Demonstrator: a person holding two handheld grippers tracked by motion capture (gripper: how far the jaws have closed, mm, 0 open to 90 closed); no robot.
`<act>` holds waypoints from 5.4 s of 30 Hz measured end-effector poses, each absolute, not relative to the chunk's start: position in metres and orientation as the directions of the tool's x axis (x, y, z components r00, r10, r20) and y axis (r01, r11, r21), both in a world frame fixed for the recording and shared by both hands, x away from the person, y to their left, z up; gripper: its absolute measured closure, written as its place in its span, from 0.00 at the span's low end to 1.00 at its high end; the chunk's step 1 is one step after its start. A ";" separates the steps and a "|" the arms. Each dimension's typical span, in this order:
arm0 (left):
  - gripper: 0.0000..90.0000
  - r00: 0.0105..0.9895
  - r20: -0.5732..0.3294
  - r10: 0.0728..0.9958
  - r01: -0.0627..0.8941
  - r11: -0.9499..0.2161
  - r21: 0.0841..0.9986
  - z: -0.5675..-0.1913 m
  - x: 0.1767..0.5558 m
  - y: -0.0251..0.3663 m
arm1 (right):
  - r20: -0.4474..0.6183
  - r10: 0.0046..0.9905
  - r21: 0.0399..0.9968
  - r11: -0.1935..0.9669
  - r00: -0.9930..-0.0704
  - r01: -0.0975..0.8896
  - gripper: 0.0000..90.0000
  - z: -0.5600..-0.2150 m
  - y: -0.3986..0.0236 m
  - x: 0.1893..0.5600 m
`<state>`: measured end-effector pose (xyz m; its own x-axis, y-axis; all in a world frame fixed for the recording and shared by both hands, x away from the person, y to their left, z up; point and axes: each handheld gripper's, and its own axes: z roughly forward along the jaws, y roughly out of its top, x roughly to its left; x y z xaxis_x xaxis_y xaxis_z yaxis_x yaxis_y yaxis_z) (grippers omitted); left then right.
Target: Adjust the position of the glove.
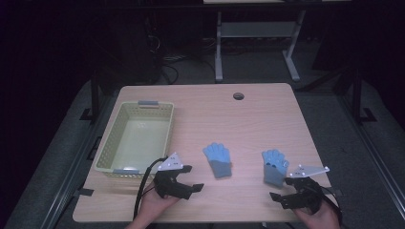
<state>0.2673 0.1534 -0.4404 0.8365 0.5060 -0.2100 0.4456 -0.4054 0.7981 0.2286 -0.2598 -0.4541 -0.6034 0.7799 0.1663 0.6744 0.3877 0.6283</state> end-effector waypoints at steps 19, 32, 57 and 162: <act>0.20 0.840 -0.200 0.504 0.426 -0.387 0.817 -0.438 0.263 0.157 | 0.153 0.767 0.634 0.408 -0.624 0.657 0.24 -0.437 -0.260 0.242; 0.20 0.842 -0.202 0.500 0.428 -0.392 0.815 -0.439 0.263 0.156 | 0.109 0.760 0.584 0.473 -0.641 0.660 0.36 -0.420 -0.250 0.281; 0.21 0.836 -0.215 0.504 0.434 -0.370 0.821 -0.440 0.264 0.157 | 0.111 0.766 0.425 0.540 -0.633 0.727 0.56 -0.433 -0.249 0.329; 0.24 0.818 -0.256 0.515 0.454 -0.307 0.836 -0.437 0.266 0.170 | 0.054 0.492 0.392 0.790 -0.869 0.472 0.83 -0.423 -0.064 0.372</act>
<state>0.2662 0.1698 -0.4371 0.8184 0.5147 -0.2556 0.4543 -0.3071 0.8363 0.3723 -0.0641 -0.4234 -0.8689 0.4920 0.0544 0.4718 0.7898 0.3919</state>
